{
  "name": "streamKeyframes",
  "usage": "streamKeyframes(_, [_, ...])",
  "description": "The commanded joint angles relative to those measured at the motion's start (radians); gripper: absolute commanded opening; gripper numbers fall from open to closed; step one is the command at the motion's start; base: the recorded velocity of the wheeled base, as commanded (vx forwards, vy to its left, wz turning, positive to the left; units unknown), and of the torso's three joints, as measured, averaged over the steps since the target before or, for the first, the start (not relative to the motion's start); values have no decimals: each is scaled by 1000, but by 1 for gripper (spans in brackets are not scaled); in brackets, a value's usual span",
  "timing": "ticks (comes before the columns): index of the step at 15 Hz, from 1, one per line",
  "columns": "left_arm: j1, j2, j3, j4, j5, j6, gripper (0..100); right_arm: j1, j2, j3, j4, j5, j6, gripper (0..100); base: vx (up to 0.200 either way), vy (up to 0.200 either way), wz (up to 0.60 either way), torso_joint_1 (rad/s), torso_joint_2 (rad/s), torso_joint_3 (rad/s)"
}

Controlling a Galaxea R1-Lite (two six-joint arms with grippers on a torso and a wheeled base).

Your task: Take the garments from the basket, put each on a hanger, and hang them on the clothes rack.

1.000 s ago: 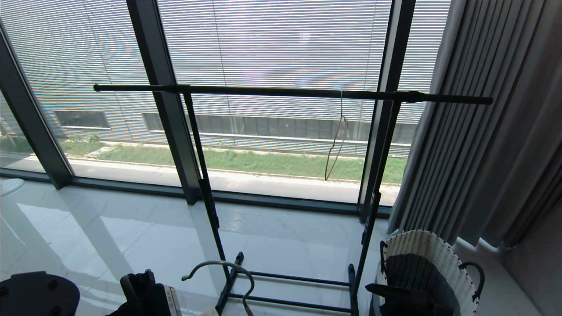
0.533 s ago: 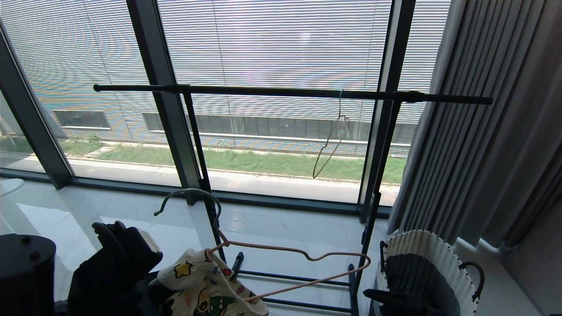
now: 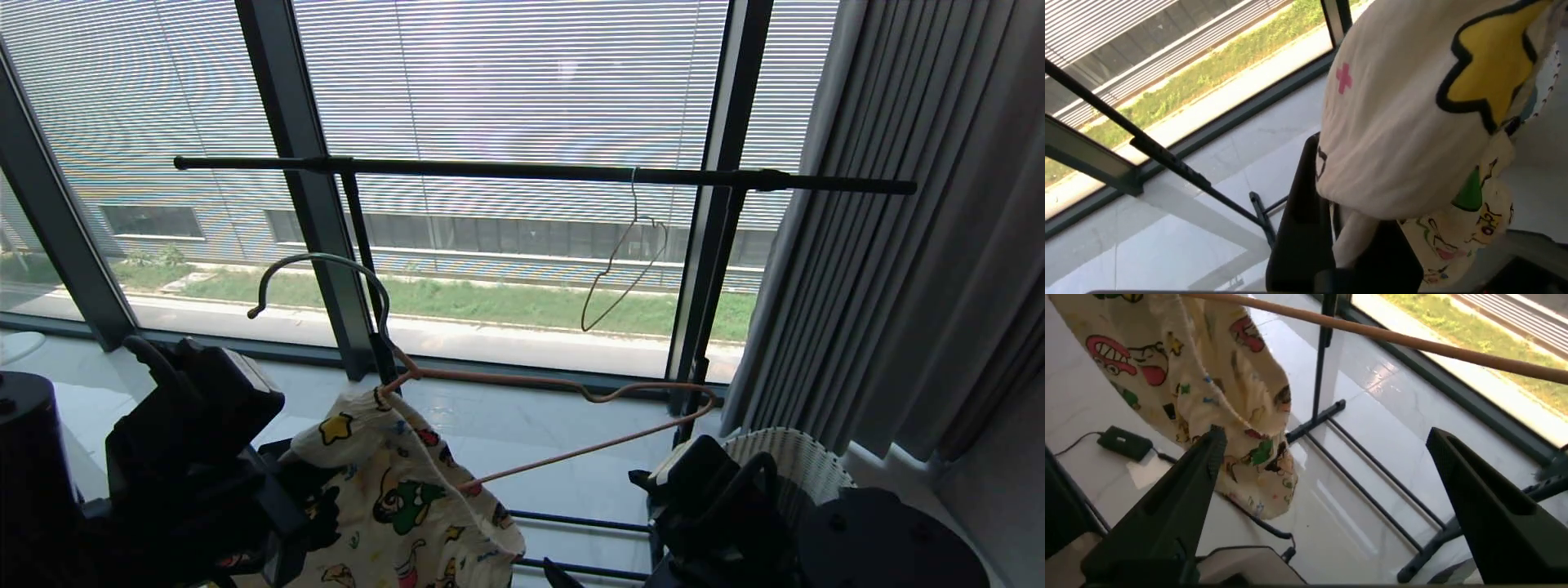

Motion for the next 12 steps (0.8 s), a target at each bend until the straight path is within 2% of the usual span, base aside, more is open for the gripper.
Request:
streamKeyframes(1, [0,16,-33,-1,0,-1,0,-24,129,-109,0,-52,31,100,0,0,0,0,0,0])
streamKeyframes(3, [-6,31,-59,-1,0,-35,0,-21,180,-161,0,-56,34,100,0,0,0,0,0,0])
streamKeyframes(5, [-18,39,-67,-1,0,-36,0,-21,219,-210,0,-70,32,100,0,0,0,0,0,0])
streamKeyframes(10, [-14,76,-67,-53,9,-36,0,42,239,-214,0,-81,29,100,0,0,0,0,0,0])
streamKeyframes(12, [-15,85,-68,-66,12,-36,0,71,273,-215,0,-119,26,100,0,0,0,0,0,0])
